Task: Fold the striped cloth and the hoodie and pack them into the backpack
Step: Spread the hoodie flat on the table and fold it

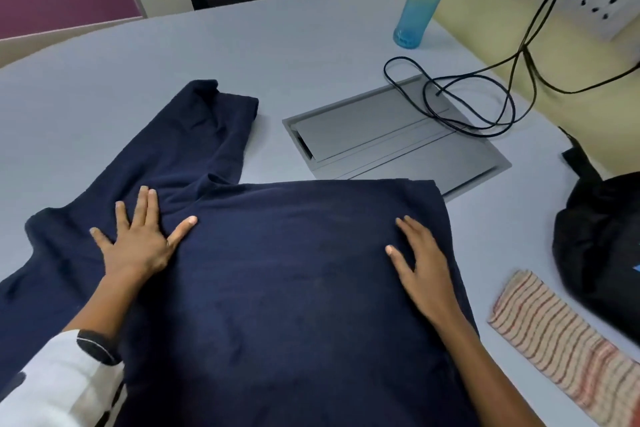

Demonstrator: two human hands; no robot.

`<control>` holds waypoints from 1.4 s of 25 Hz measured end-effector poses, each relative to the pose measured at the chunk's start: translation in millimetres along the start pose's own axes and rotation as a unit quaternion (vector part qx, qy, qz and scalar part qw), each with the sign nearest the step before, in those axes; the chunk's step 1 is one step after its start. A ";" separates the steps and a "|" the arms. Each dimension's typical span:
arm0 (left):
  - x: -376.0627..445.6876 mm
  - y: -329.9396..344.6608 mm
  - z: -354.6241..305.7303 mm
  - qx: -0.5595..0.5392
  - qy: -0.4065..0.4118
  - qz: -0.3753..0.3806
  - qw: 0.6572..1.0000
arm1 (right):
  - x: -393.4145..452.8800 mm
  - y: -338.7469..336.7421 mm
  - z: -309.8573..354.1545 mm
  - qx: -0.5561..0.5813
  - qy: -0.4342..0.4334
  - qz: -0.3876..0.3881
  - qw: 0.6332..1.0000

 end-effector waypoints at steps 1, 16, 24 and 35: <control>0.0 1.1 0.5 0.004 -0.003 -0.005 1.000 | -15.6 11.6 -3.1 -0.072 -0.026 0.048 0.996; -180.7 48.5 -129.9 -0.053 0.328 -0.136 0.933 | -146.9 -72.3 -30.5 0.010 0.183 -0.080 0.980; -238.2 104.9 -130.2 0.112 0.374 -0.068 0.918 | -267.4 -90.8 -64.6 0.195 0.355 -0.063 0.912; -295.0 114.6 -29.1 0.083 0.381 -0.060 0.919 | -320.9 -116.4 -59.8 0.315 0.323 -0.019 0.892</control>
Point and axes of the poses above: each hand's wrist, its own x-axis towards the middle knuckle, its own y-axis out of the palm, z = x × y, the point moved 6 cm from there along x, towards the middle knuckle, and after that the axes turned 5 degrees about x, right-handed, at the moved point
